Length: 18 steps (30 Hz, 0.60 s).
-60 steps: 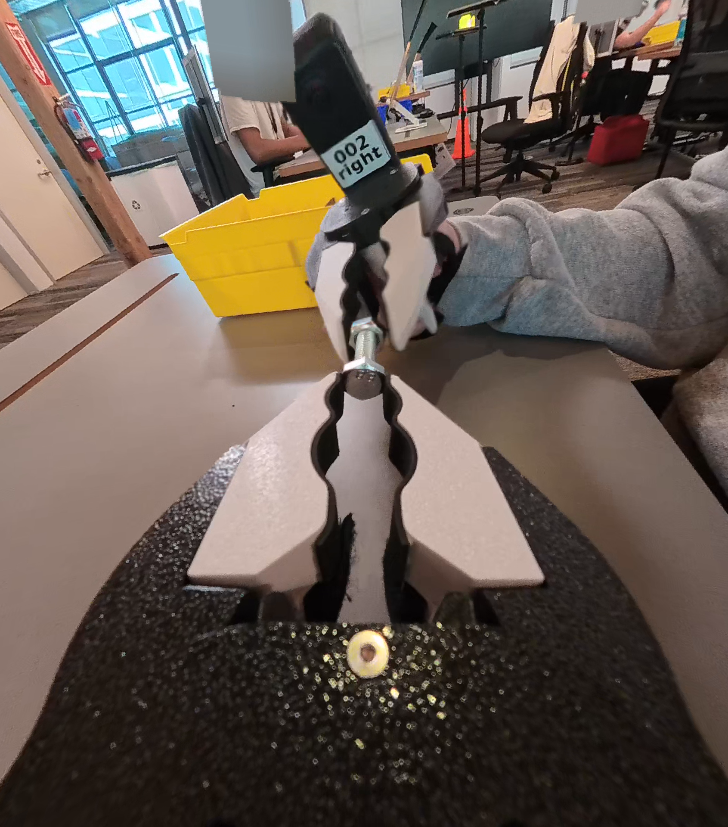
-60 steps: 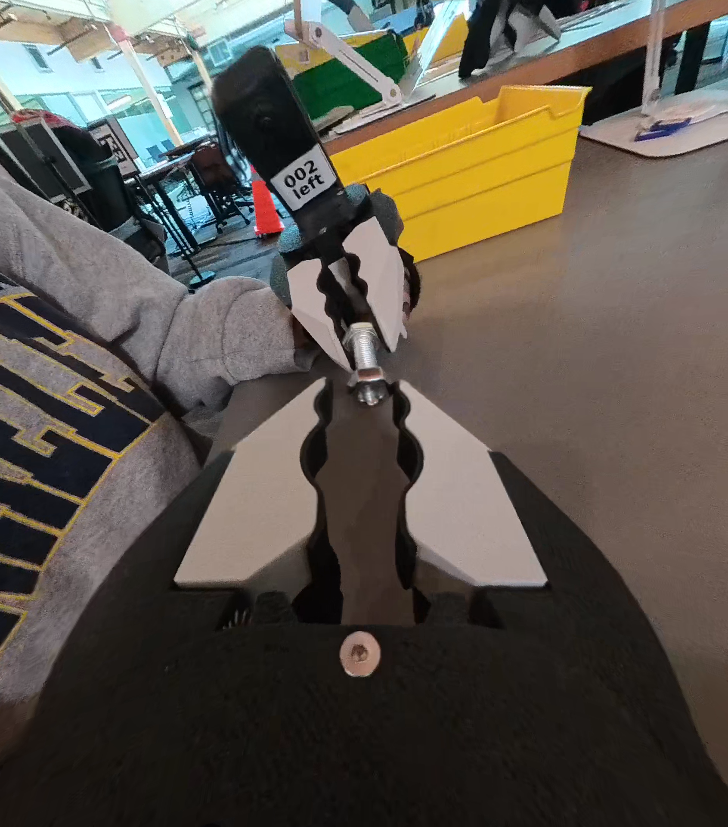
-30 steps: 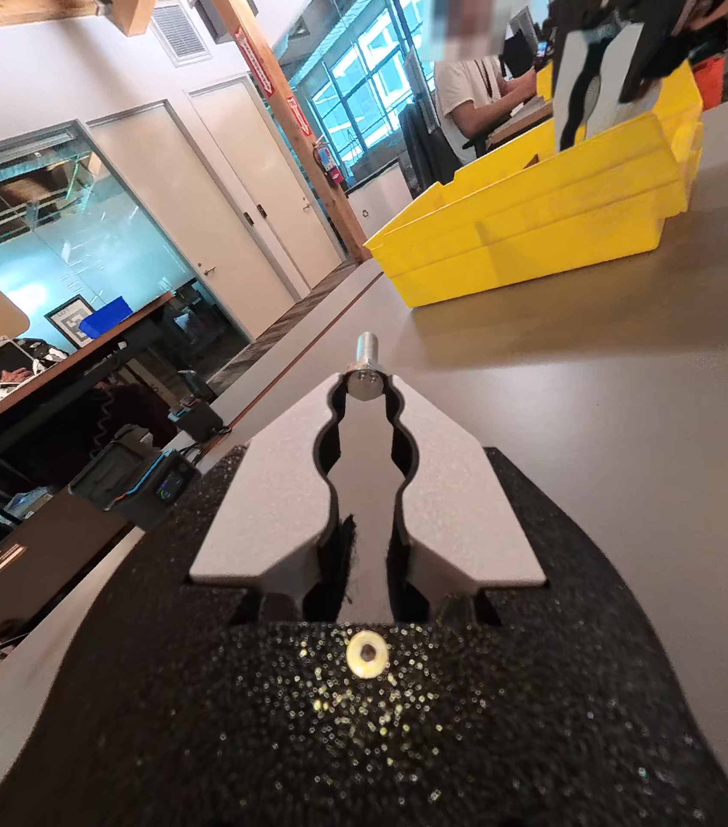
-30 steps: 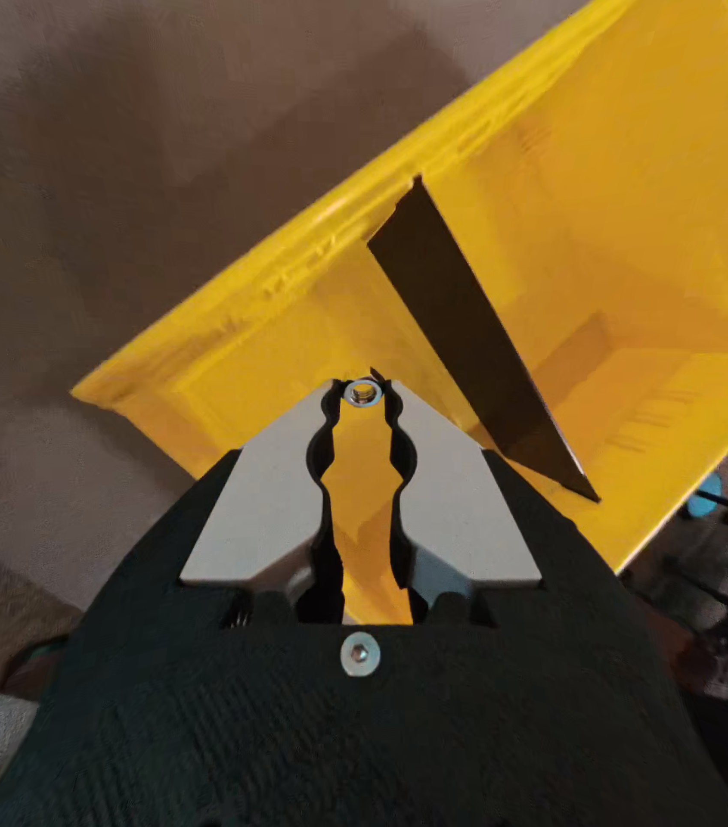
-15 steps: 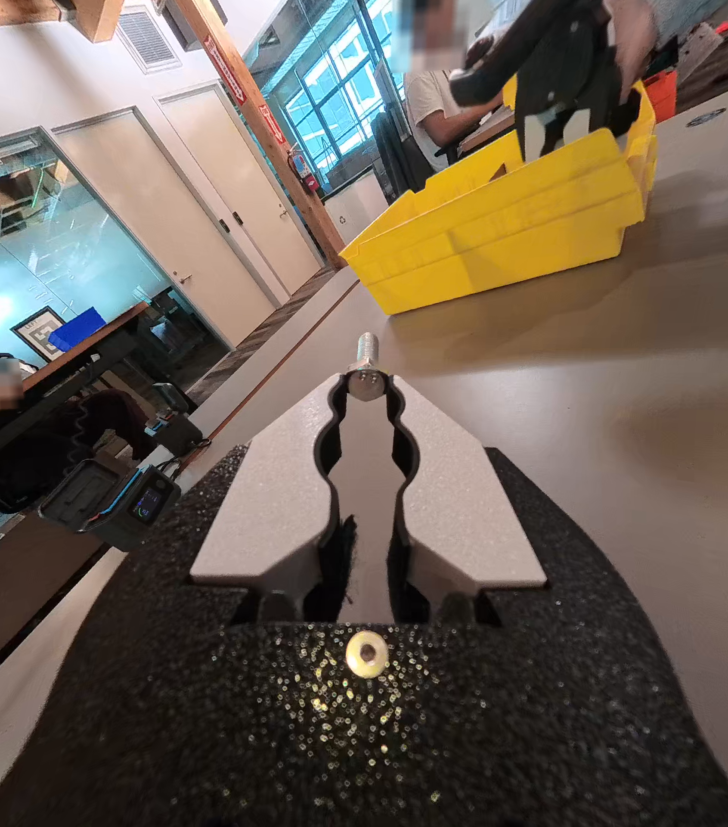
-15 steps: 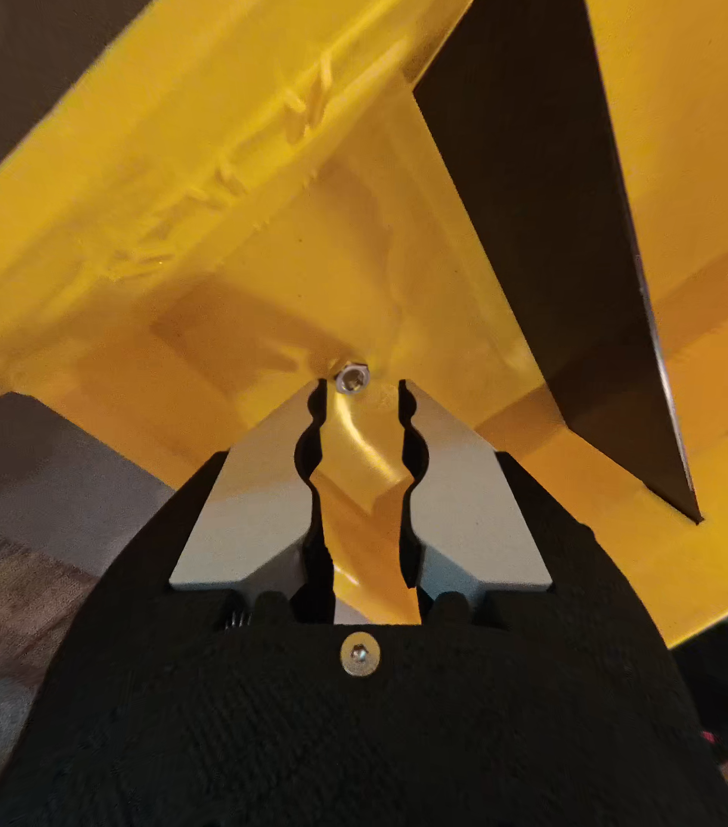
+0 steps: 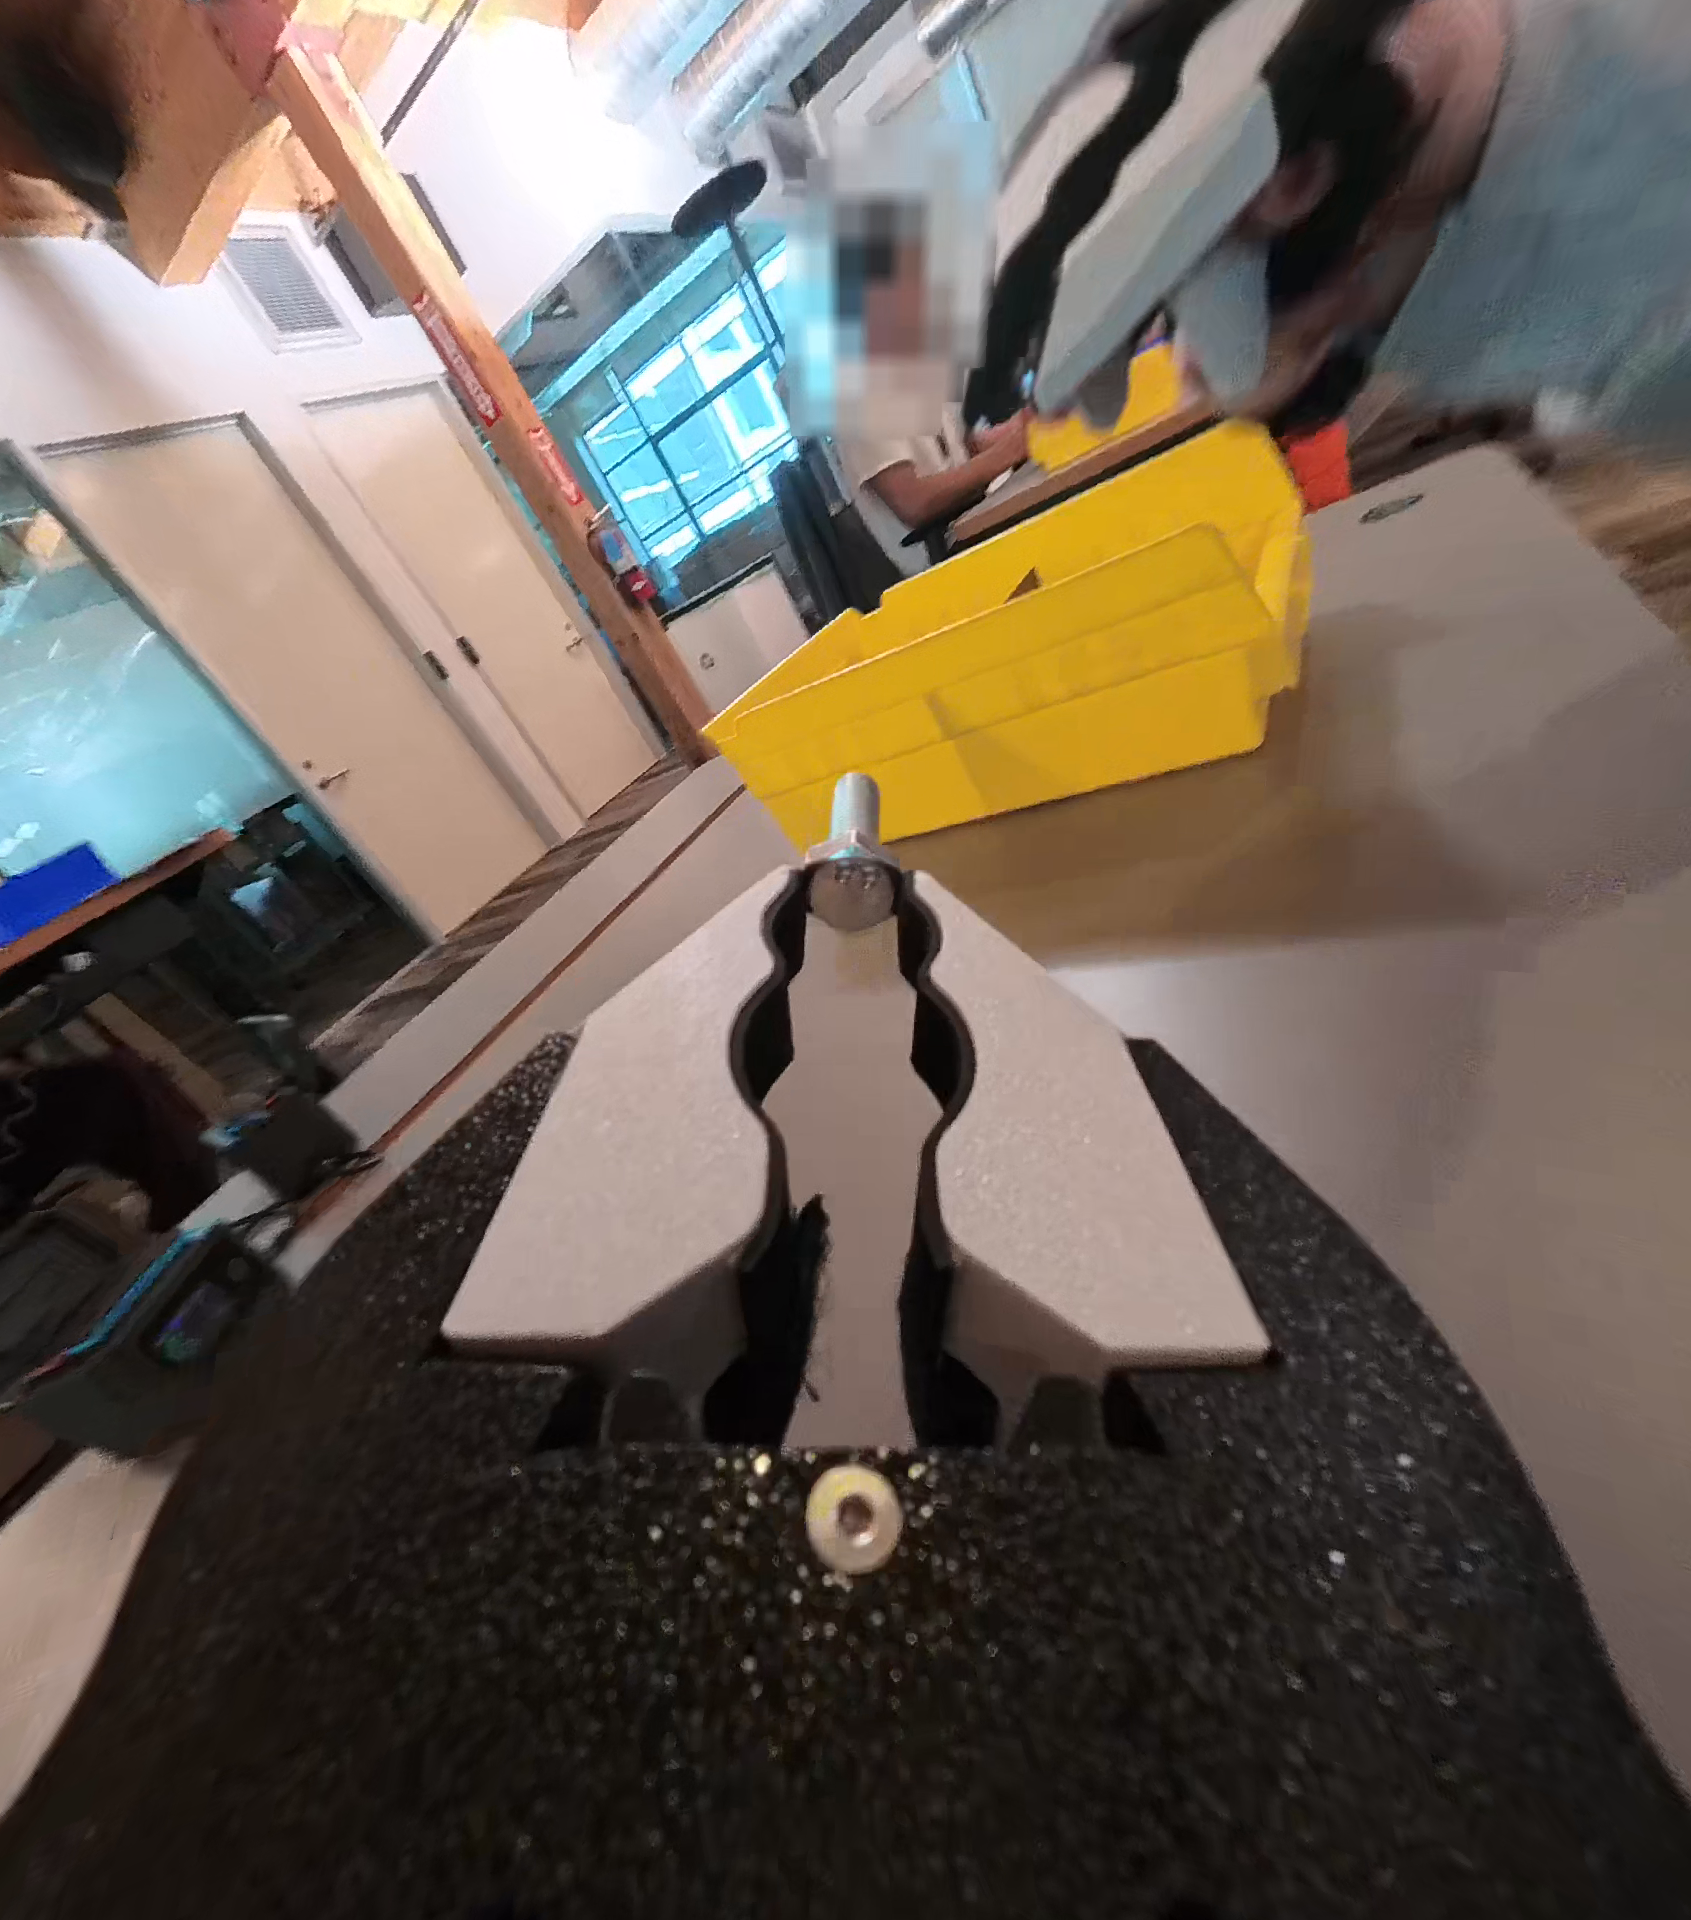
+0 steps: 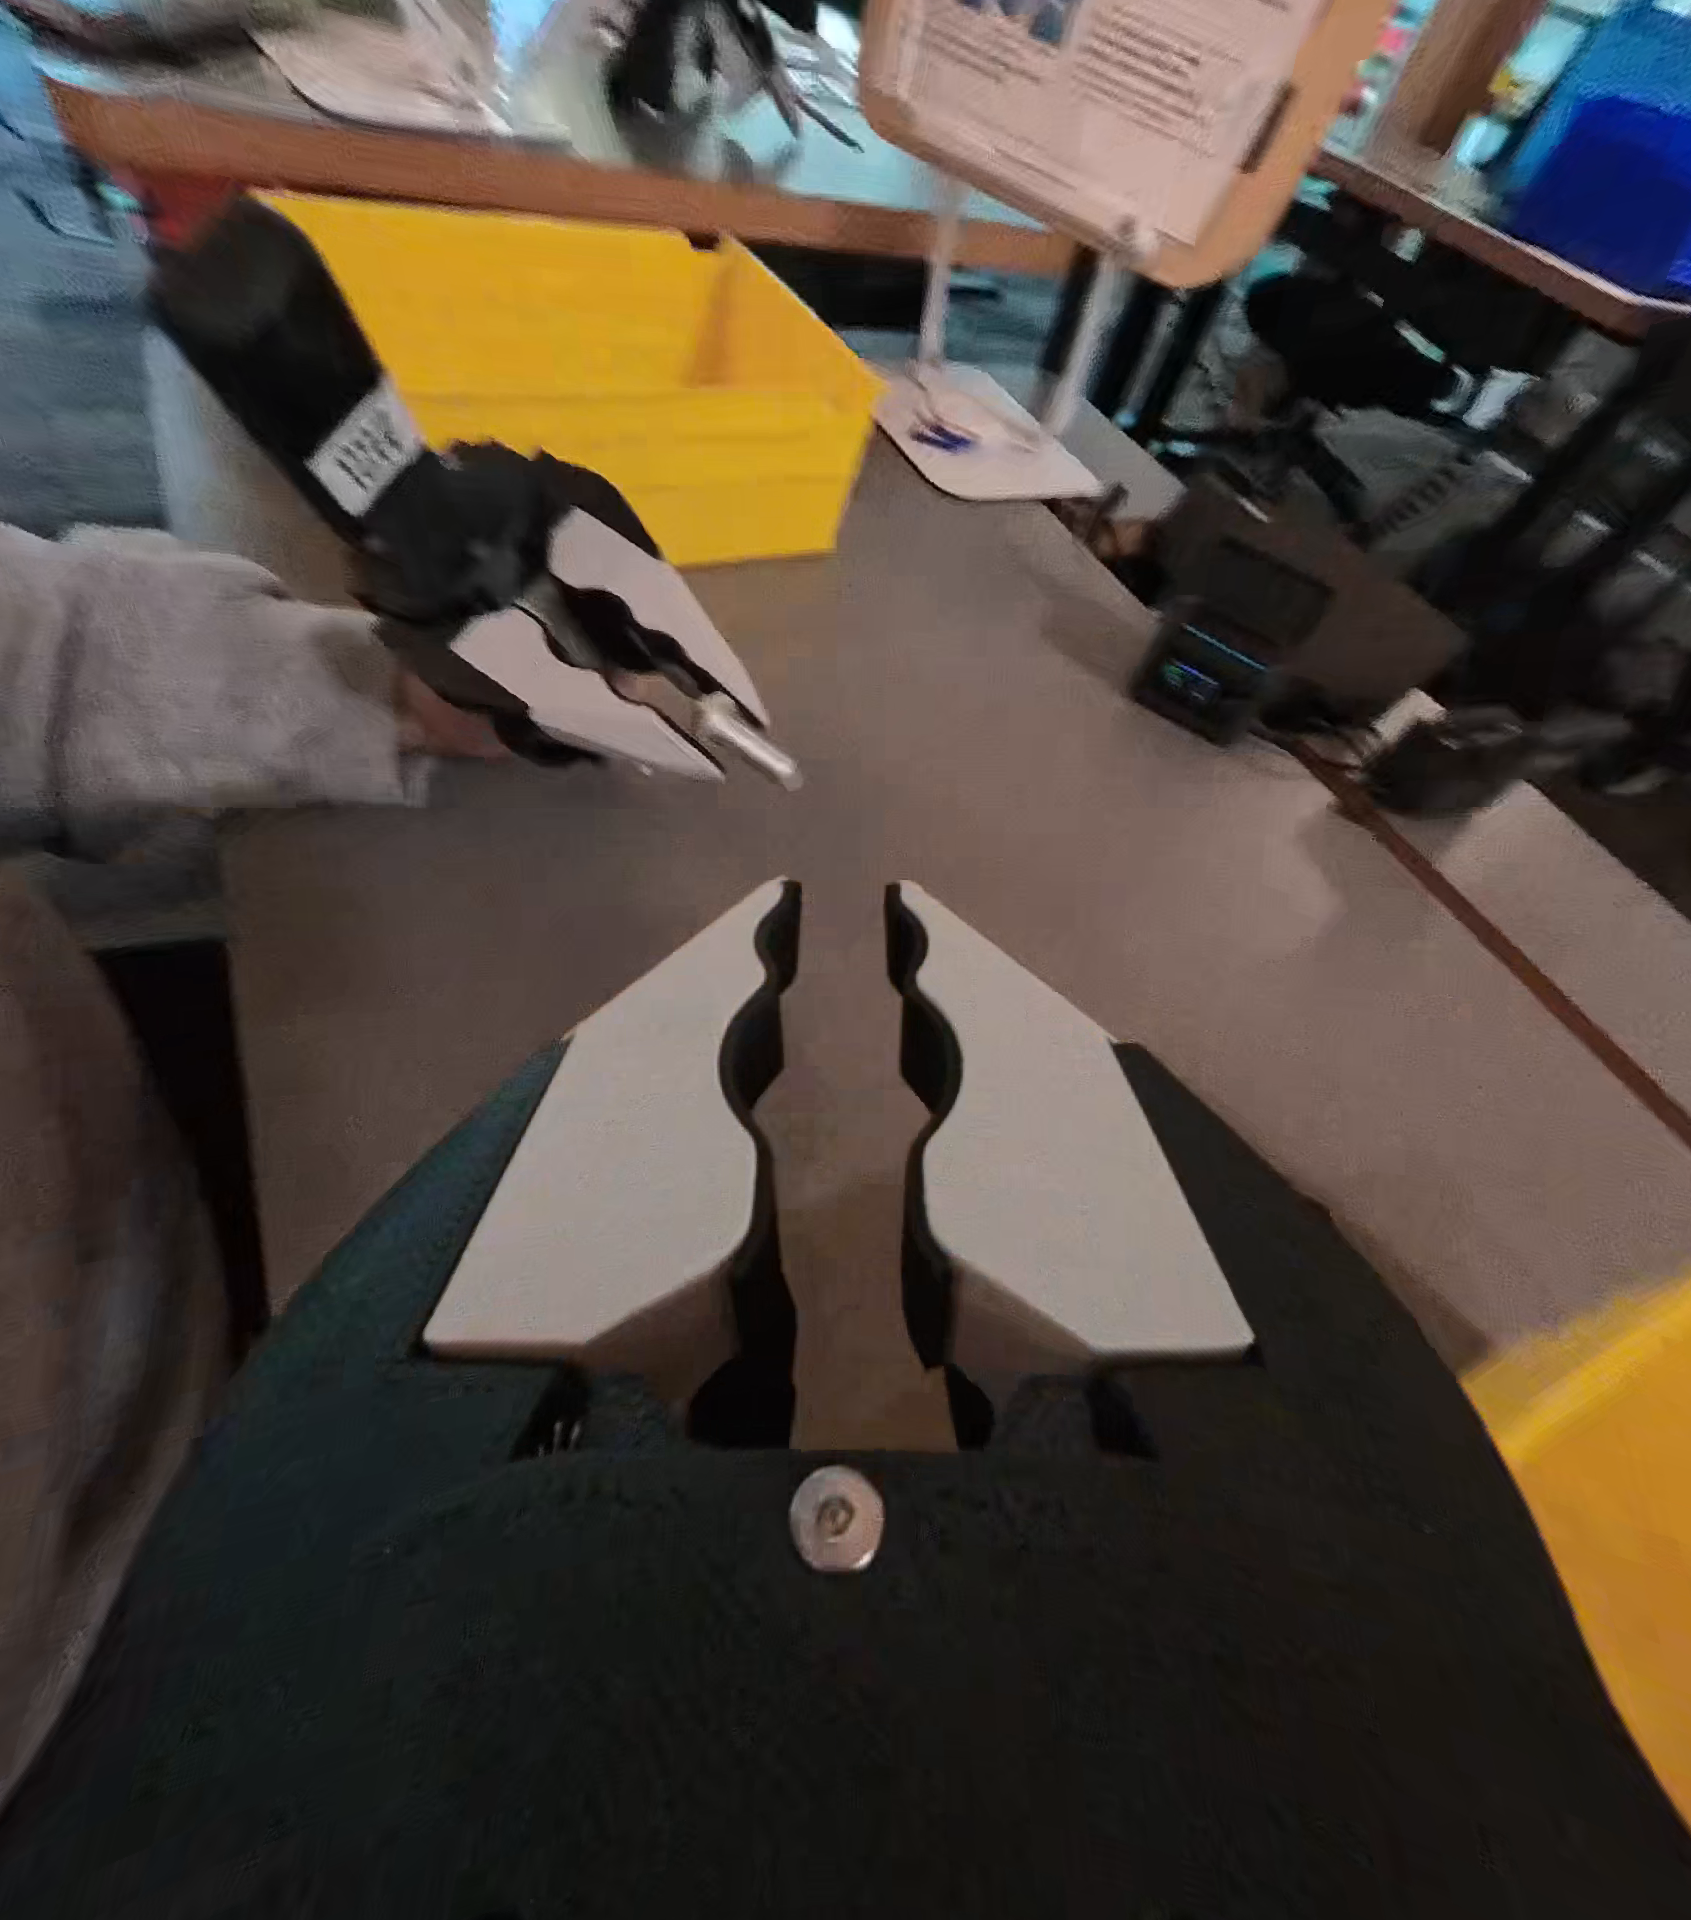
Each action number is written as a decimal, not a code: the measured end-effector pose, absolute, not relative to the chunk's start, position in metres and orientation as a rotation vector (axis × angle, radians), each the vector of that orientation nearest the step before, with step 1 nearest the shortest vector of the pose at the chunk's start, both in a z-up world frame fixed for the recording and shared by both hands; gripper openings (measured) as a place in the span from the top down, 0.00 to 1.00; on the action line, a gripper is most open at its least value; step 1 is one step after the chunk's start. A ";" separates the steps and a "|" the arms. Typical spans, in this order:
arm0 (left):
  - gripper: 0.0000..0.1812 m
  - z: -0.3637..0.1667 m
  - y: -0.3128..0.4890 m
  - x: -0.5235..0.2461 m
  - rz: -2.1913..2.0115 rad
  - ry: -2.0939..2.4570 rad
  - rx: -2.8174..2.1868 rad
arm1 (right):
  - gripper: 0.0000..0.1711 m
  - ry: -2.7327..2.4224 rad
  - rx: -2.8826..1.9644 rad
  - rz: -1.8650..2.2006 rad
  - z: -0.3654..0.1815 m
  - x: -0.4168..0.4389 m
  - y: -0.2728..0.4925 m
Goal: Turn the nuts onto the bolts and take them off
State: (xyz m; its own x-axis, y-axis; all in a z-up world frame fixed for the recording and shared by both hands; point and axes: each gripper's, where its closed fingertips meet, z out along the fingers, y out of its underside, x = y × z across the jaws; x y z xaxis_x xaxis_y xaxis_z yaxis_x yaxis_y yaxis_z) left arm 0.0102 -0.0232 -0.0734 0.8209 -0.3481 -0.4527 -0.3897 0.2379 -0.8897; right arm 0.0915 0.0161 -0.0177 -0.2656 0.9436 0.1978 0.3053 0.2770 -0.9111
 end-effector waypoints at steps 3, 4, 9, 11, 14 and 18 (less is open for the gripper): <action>0.92 -0.069 -0.030 0.019 -0.132 0.669 -1.316 | 0.85 -1.724 -1.116 1.217 -0.036 0.061 -0.010; 0.92 -0.068 -0.033 0.023 -0.183 0.673 -1.306 | 0.83 -1.703 -1.105 1.257 -0.042 0.053 -0.013; 0.92 -0.069 -0.038 0.035 -0.303 0.712 -1.294 | 0.81 -1.698 -1.101 1.563 -0.056 0.038 -0.037; 0.92 -0.070 -0.038 0.038 -0.319 0.722 -1.297 | 0.83 -1.715 -1.095 1.601 -0.059 0.038 -0.042; 0.92 -0.071 -0.039 0.041 -0.337 0.733 -1.298 | 0.88 -1.733 -1.082 1.592 -0.063 0.036 -0.043; 0.92 -0.073 -0.040 0.043 -0.352 0.746 -1.304 | 0.93 -1.734 -1.083 1.607 -0.065 0.036 -0.042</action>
